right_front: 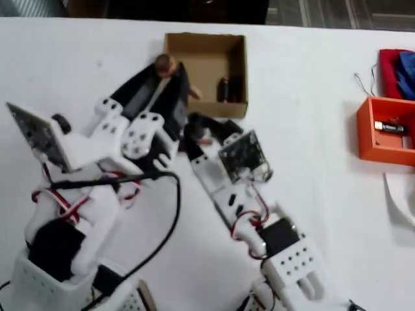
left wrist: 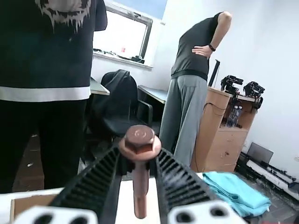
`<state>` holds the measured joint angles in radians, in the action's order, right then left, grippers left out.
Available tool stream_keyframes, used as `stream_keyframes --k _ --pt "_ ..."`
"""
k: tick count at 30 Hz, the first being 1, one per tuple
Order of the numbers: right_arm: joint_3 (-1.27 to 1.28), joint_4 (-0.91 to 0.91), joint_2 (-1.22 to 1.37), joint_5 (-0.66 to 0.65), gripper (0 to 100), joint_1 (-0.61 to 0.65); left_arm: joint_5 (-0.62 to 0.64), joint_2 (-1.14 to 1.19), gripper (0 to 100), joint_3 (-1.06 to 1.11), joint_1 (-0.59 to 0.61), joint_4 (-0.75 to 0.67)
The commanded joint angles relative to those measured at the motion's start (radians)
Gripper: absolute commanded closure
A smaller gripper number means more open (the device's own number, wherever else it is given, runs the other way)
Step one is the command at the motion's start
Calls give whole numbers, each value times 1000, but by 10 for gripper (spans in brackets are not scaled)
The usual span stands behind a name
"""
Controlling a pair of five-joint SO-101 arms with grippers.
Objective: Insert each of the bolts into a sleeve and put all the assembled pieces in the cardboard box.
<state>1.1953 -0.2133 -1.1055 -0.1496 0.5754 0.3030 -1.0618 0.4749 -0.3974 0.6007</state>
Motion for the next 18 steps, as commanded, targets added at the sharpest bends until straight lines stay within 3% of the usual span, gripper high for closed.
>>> stream_keyframes --k 1,18 --pt "-72 30 5 9 978 -38 -5 3 973 -7 -12 80" --pt "-83 -30 -177 9 977 -39 -5 107 973 -16 -23 8"
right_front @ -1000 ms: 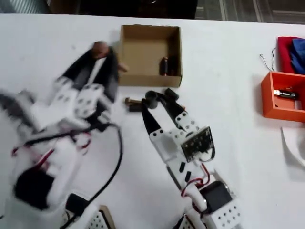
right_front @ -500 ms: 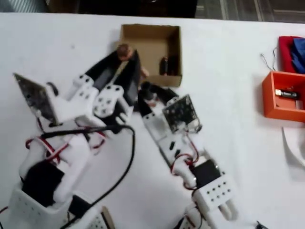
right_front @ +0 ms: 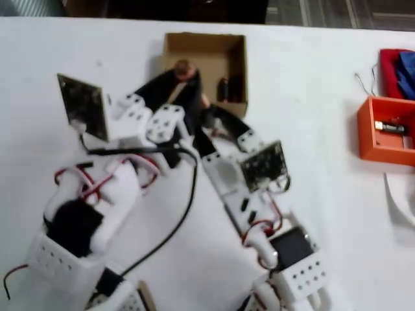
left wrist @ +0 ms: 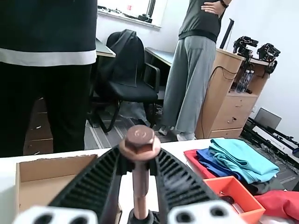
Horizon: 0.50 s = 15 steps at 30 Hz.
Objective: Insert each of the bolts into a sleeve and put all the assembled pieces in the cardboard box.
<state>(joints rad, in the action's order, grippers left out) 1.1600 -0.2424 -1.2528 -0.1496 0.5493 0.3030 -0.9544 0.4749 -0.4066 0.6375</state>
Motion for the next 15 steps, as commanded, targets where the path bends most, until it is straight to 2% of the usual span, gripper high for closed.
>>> stream_keyframes --k 1,7,15 --pt "-48 -1 -30 9 977 -13 -5 2 973 -16 -14 -29" --pt "-48 -1 -30 9 977 -12 -3 3 973 -8 -26 -23" --pt "-48 -1 -31 9 977 -13 -6 6 973 -7 -77 98"
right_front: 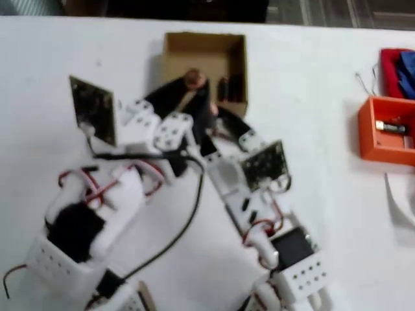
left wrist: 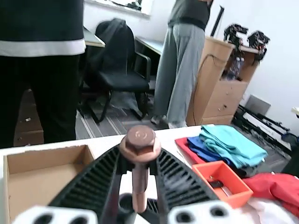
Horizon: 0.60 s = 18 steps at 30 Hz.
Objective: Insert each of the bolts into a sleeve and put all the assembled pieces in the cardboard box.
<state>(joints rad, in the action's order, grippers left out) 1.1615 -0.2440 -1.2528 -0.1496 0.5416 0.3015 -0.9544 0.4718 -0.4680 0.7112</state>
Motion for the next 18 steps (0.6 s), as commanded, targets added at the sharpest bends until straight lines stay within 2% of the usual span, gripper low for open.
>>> stream_keyframes --k 1,6,13,18 --pt "-49 1 -31 9 977 -5 -8 6 973 -4 -14 26" --pt "-49 -1 -31 9 977 -2 -175 6 973 -12 -15 18" --pt "-49 -2 -31 9 977 -1 -184 3 973 -15 -15 -89" --pt "-49 -2 -31 9 977 -1 -187 5 973 -5 -15 -87"
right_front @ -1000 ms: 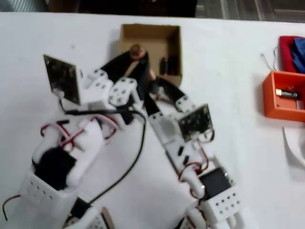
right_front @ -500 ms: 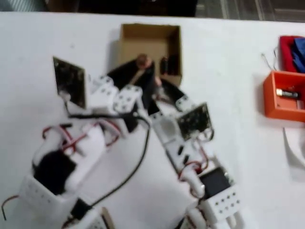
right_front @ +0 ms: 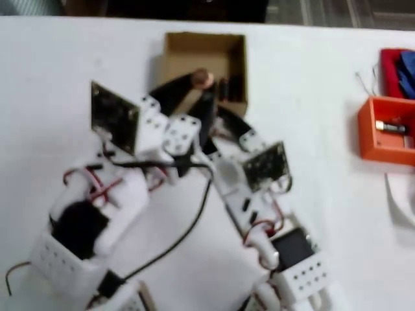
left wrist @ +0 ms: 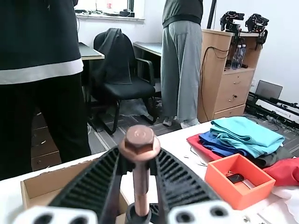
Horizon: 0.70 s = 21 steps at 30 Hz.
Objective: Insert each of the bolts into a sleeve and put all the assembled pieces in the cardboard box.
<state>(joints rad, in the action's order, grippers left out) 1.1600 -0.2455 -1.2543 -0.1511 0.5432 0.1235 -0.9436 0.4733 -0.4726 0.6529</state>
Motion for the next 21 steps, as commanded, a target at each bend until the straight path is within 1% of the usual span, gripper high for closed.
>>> stream_keyframes --k 1,4,9,14,21 --pt "-48 -1 -30 11 977 -2 -9 -6 973 -5 -11 -29" --pt "-48 -1 -30 11 977 -2 -11 -5 973 -5 -11 -21" --pt "-48 -1 -30 9 977 -5 -15 -5 973 -5 -9 74" --pt "-48 -1 -30 9 977 -5 -141 -5 973 -4 -9 107" --pt "-48 -2 -30 8 977 -4 -146 -5 972 104 -9 112"
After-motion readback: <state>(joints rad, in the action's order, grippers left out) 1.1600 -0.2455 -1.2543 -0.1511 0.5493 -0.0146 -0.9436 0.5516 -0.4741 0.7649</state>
